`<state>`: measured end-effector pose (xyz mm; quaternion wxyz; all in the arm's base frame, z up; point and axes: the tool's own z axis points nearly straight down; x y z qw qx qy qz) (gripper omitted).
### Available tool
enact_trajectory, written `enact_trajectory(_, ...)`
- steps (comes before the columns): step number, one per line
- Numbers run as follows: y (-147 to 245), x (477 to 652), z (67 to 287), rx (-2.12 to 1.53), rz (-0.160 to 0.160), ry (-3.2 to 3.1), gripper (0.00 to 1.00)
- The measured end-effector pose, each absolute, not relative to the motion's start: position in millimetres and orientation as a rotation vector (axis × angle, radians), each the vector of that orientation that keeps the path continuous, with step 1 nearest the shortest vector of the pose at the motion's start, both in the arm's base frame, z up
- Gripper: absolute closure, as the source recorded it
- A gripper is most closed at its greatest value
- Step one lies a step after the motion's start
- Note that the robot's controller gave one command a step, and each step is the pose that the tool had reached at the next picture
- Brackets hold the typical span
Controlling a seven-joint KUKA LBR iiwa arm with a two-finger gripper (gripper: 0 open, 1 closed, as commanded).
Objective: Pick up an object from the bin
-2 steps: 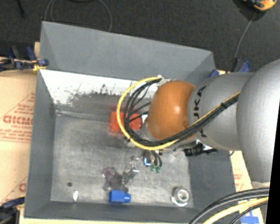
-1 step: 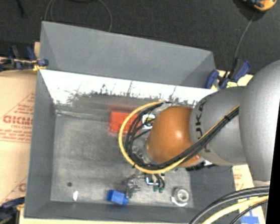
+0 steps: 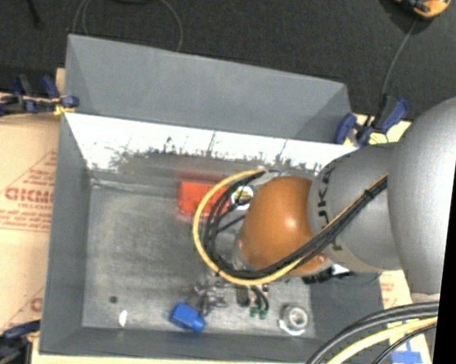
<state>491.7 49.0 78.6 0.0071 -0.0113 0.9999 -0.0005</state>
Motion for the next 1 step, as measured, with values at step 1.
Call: enact_trajectory(1, 18.8, 504.9, 262.8, -0.066, -0.002, 3.128, 1.00)
